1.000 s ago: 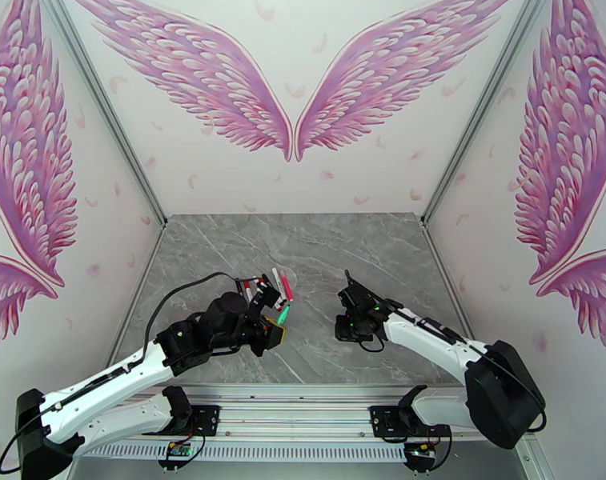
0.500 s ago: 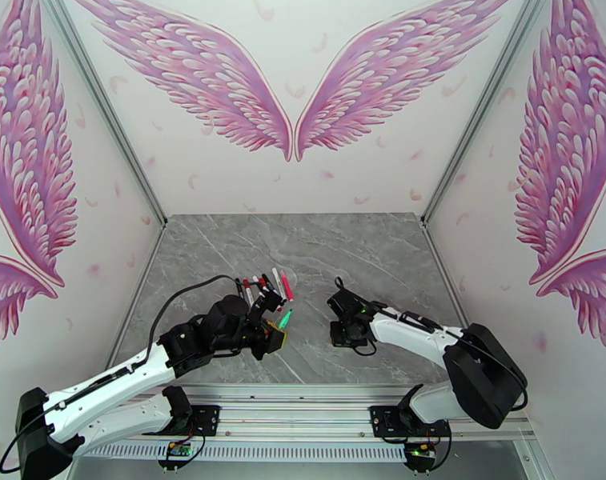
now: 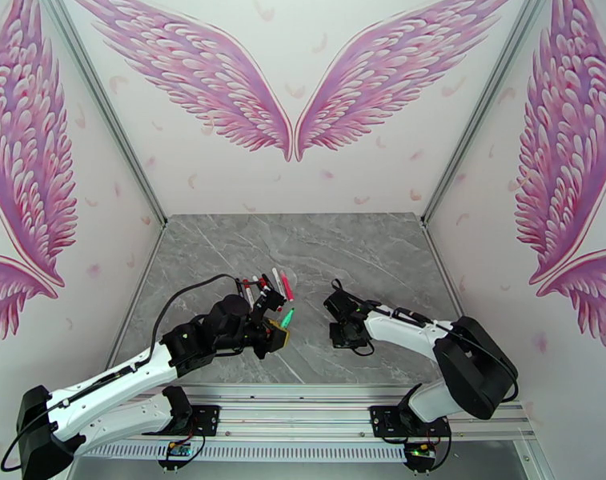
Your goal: Open the pen caps
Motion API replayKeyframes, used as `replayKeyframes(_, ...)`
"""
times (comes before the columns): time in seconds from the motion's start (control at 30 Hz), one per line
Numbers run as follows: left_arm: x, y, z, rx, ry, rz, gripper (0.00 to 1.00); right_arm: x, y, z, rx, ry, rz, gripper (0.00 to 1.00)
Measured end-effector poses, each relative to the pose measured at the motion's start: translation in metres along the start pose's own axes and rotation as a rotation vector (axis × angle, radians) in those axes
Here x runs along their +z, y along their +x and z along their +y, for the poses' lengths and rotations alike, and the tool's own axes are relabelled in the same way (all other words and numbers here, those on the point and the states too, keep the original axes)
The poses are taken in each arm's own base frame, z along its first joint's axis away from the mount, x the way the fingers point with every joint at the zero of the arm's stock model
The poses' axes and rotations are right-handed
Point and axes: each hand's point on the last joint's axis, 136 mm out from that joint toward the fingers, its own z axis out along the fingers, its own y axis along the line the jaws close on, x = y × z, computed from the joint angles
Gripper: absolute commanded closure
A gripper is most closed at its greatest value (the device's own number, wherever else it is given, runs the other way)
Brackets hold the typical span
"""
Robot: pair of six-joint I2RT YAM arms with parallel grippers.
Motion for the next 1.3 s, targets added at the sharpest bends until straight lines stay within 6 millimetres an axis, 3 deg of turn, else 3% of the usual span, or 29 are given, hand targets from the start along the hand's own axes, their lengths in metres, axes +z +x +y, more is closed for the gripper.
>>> replayKeyframes(0.9, 0.005, 0.0, 0.001, -0.015, 0.005, -0.002, 0.91, -0.002, -0.002, 0.002, 0.005, 0.022, -0.007, 0.69)
replayKeyframes(1.07, 0.006, -0.002, 0.008, -0.047, -0.027, -0.021, 0.91, -0.015, -0.009, 0.004, 0.008, 0.001, -0.054, 0.65)
replayKeyframes(1.3, 0.008, 0.008, 0.033, -0.102, -0.15, -0.021, 0.89, -0.05, -0.022, 0.012, 0.008, -0.08, -0.162, 0.5)
